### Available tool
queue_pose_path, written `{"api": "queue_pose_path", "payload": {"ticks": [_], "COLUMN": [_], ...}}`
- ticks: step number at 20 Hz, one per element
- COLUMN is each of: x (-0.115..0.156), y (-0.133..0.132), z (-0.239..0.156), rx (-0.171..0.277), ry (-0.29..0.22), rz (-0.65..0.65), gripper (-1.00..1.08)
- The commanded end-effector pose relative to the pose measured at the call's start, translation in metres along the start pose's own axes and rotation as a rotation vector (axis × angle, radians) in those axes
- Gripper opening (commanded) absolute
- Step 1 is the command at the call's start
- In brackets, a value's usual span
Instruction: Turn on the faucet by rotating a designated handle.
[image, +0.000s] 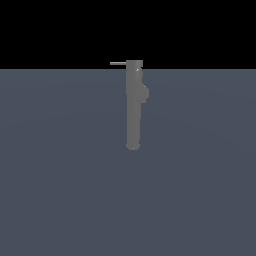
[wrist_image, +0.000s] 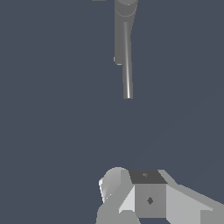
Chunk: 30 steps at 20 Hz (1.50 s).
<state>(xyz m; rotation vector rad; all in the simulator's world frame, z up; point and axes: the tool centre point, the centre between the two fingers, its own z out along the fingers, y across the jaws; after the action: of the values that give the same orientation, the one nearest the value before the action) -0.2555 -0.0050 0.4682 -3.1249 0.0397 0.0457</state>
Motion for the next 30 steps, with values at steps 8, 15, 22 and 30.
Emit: {"api": "queue_pose_path", "payload": {"ticks": [8,15,22,30], "x": [0.008,0.011,0.032,0.080], "y": [0.011,0.012,0.010,0.005], "z": [-0.005,-0.006,-0.004,0.003], "rx": [0.001,0.001,-0.003,-0.009], "ry": [0.014,0.016,0.017,0.019], "rz": [0.004,0.004,0.002,-0.004], "gripper": [-1.00,-1.00,-1.00,-1.00]}}
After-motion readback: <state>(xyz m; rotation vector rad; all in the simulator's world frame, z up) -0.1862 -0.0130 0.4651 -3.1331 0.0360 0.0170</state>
